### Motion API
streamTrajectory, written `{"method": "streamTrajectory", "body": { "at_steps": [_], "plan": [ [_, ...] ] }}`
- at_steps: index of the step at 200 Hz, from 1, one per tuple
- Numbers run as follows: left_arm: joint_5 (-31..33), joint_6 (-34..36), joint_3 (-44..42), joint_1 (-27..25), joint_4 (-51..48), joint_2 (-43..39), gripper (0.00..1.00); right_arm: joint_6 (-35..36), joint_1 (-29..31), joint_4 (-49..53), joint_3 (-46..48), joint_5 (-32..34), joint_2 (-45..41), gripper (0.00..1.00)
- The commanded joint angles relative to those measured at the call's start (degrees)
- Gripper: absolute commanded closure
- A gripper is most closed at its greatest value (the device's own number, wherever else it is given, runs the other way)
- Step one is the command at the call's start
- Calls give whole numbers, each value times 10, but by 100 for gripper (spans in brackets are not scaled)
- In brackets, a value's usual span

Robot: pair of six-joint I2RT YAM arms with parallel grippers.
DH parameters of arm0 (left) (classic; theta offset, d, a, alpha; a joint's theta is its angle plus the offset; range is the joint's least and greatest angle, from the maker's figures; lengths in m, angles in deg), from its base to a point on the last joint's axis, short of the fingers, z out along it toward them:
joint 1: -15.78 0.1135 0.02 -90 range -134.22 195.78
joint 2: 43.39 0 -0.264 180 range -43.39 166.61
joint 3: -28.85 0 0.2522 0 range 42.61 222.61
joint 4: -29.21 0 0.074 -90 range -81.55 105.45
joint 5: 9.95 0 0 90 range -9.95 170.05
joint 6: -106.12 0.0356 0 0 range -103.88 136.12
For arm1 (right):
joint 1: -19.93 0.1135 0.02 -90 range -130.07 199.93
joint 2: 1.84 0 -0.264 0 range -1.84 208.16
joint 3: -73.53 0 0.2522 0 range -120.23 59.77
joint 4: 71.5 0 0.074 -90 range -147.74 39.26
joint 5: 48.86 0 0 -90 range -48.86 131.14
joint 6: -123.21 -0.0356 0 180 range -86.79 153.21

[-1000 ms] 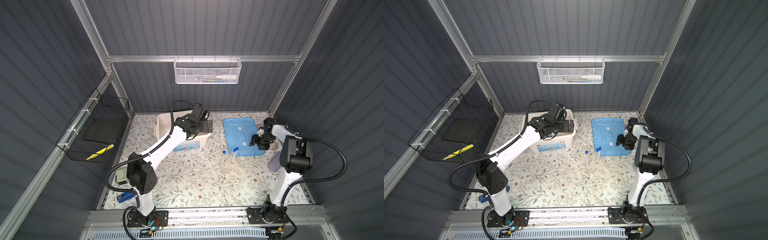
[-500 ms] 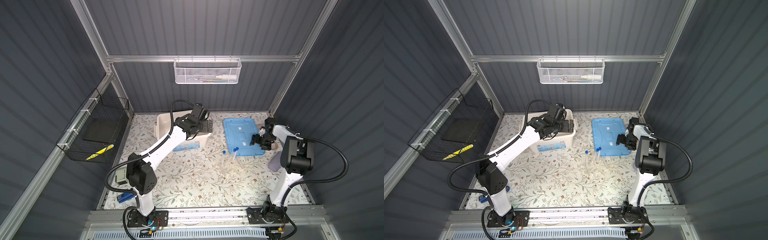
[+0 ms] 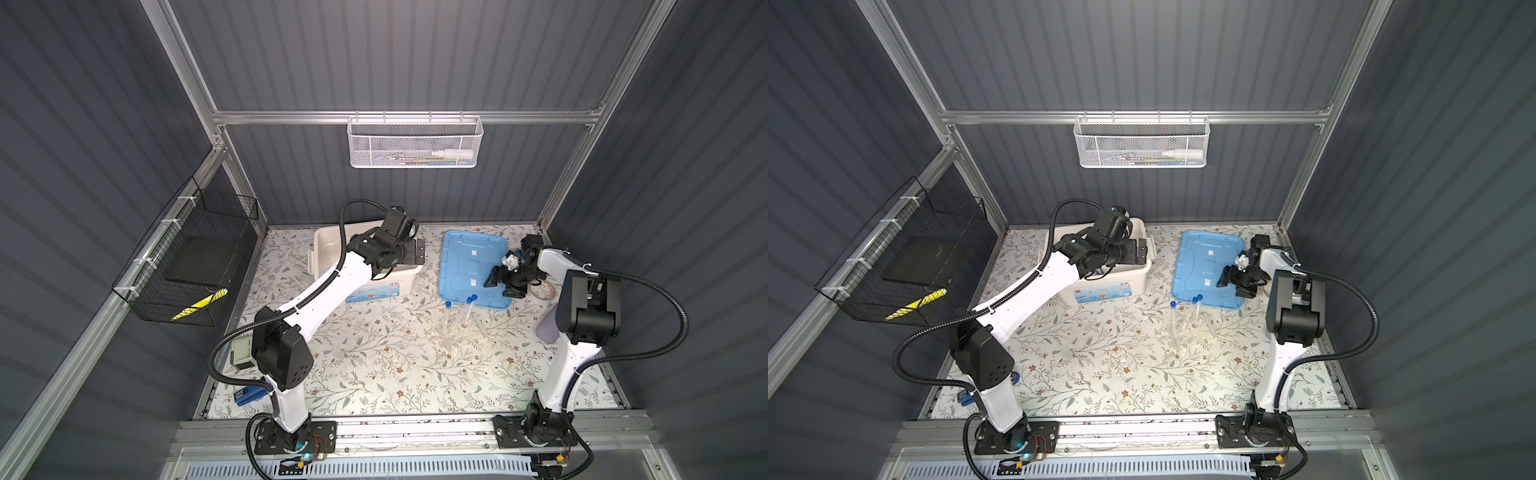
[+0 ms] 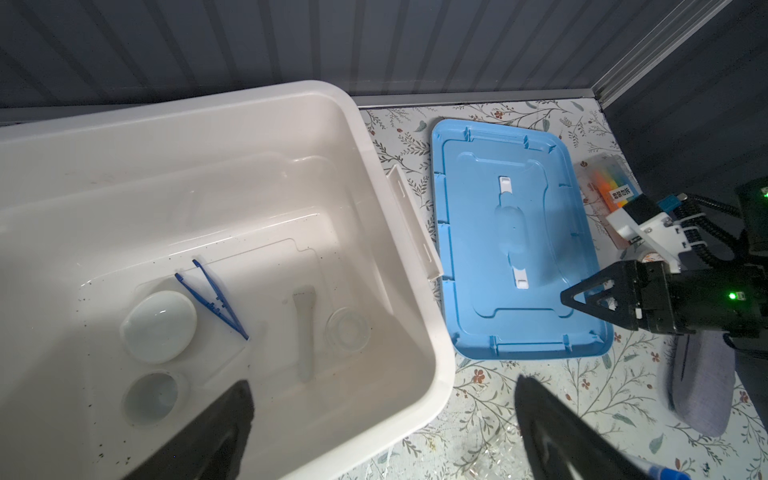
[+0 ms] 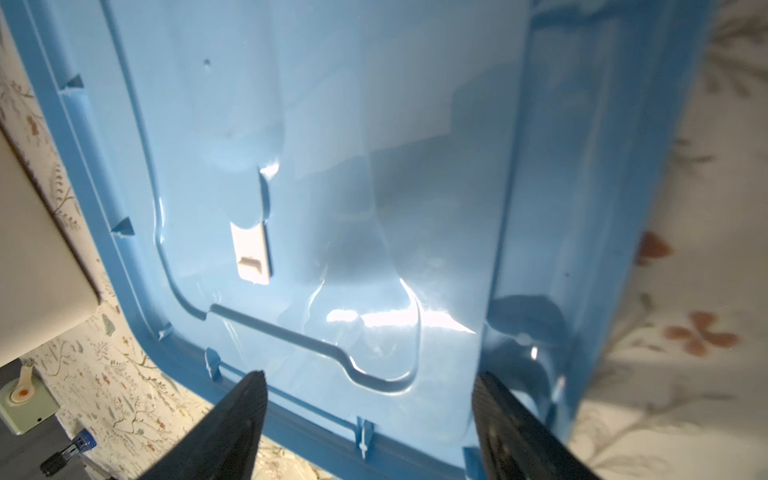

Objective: Organize the chemistry lab equipment
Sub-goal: 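Lower the right gripper onto the blue lid's edge nearest the tape roll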

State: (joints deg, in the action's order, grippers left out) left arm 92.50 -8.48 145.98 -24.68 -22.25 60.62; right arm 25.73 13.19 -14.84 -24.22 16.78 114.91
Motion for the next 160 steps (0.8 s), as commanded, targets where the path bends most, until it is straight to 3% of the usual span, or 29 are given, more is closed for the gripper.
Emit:
{"method": "streamTrajectory", "body": {
  "at_steps": [1, 53, 80, 160],
  "plan": [
    [1, -1, 2, -1, 2, -6, 0, -2, 18, 15, -15, -25, 2, 21],
    [1, 23, 44, -1, -9, 19, 0, -26, -11, 15, -37, 45, -48, 25],
    [-3, 30, 63, -1, -13, 34, 0, -11, -19, 39, -73, 106, -18, 28],
    [-1, 47, 78, -1, -6, 46, 0, 0, -26, 54, -127, 139, 71, 40]
  ]
}}
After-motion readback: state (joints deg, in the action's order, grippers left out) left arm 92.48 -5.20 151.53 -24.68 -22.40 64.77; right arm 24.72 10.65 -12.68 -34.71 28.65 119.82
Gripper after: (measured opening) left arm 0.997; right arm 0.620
